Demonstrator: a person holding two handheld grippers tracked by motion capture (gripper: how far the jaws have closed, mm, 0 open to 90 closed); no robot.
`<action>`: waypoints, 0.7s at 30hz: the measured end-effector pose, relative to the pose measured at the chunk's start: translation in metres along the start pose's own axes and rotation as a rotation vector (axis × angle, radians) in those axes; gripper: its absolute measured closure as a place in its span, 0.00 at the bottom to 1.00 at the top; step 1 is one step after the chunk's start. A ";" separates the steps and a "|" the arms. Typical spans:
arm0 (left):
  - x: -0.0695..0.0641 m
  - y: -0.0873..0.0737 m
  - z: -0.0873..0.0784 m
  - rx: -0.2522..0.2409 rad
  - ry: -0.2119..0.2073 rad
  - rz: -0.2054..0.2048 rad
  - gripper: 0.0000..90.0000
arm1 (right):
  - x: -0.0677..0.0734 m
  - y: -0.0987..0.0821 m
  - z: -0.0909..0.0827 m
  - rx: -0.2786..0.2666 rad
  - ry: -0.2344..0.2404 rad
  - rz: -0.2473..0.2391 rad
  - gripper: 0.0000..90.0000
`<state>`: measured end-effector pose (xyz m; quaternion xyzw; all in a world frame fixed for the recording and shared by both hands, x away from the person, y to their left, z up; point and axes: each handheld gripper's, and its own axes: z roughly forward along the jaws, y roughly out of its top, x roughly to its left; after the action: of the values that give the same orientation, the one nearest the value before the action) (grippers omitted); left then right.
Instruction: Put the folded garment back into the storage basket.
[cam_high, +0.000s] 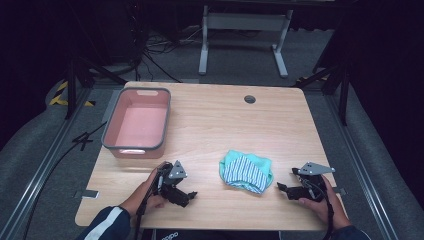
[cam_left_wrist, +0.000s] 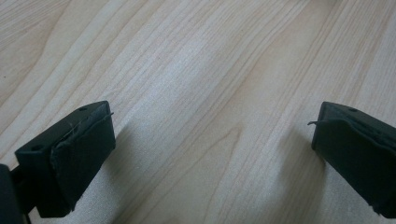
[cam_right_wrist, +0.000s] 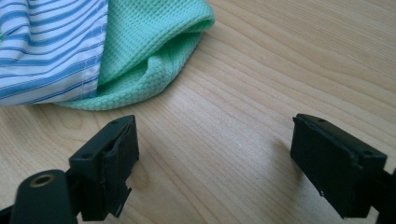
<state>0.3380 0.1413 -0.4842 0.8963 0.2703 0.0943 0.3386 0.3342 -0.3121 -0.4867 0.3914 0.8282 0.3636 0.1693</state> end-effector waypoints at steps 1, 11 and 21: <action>0.000 0.000 0.000 -0.002 -0.004 0.002 0.00 | 0.000 0.000 0.000 0.000 0.001 -0.001 0.17; 0.000 0.000 0.000 0.000 -0.002 0.004 0.00 | -0.001 0.000 -0.001 0.011 -0.027 0.026 0.17; -0.004 0.030 0.007 -0.005 -0.044 0.027 0.21 | 0.003 0.013 -0.006 -0.001 0.024 0.074 0.31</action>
<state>0.3492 0.1165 -0.4699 0.9010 0.2503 0.0799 0.3452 0.3356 -0.3071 -0.4733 0.4173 0.8150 0.3745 0.1462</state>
